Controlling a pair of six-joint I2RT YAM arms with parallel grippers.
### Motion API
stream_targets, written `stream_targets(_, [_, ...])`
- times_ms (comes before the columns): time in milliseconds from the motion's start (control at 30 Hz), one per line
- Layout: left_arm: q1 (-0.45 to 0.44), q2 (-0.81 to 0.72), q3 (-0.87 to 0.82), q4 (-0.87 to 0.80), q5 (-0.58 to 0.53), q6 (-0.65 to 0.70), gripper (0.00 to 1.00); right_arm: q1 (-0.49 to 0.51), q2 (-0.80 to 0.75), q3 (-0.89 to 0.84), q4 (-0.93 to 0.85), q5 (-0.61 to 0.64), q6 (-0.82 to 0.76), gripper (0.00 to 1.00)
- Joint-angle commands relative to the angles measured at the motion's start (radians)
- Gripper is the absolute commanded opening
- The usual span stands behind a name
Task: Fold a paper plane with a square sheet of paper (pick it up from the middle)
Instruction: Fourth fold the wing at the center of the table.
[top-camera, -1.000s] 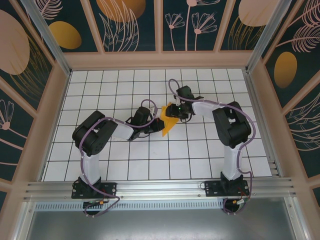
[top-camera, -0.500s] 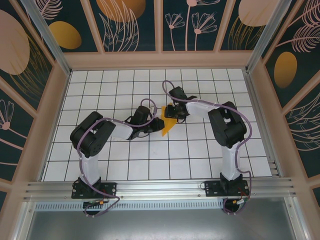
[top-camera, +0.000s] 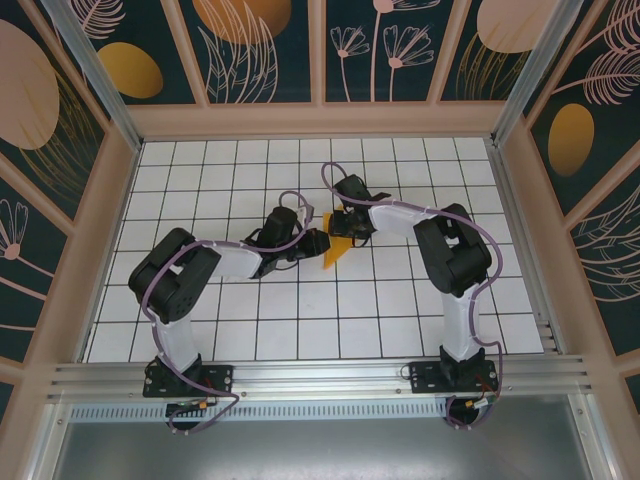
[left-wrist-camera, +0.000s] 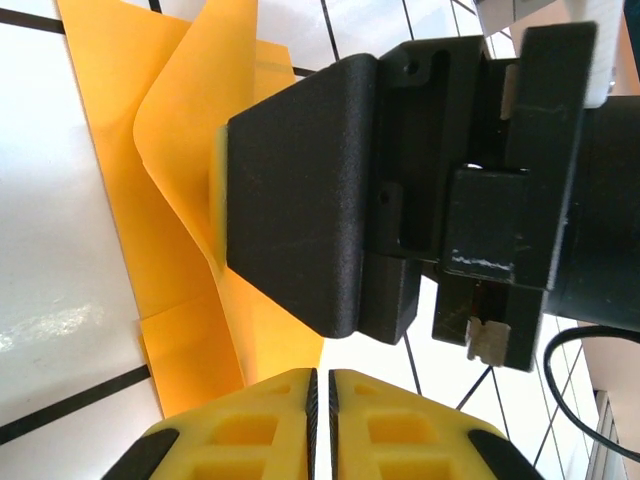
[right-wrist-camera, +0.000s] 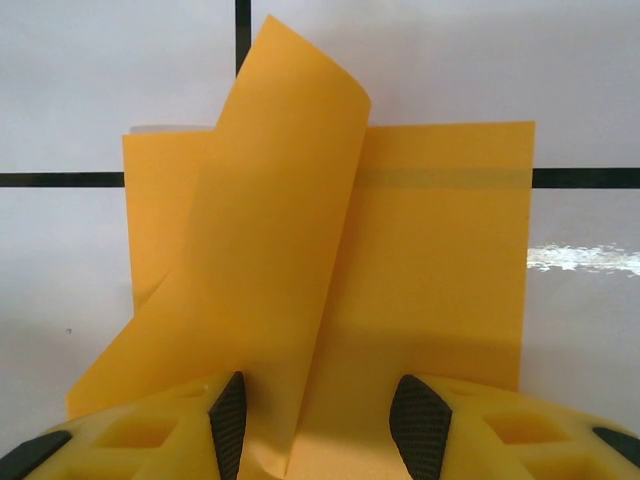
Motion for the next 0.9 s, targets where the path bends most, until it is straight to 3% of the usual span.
stream_targets(0, [-0.002, 0.034, 0.025, 0.009, 0.035, 0.004, 0.16, -0.01, 0.143, -0.072, -0.102, 0.054, 0.011, 0.5])
stream_targets(267, [-0.004, 0.043, 0.033, 0.015, 0.052, 0.01, 0.16, -0.01, 0.147, -0.071, -0.103, 0.053, 0.014, 0.5])
stream_targets(500, [-0.005, 0.083, 0.069, -0.071, -0.015, 0.011, 0.13, -0.01, 0.145, -0.071, -0.105, 0.055, 0.016, 0.5])
stream_targets(867, [-0.005, 0.107, 0.072, -0.103, -0.03, -0.006, 0.11, -0.011, 0.144, -0.073, -0.11, 0.063, 0.021, 0.5])
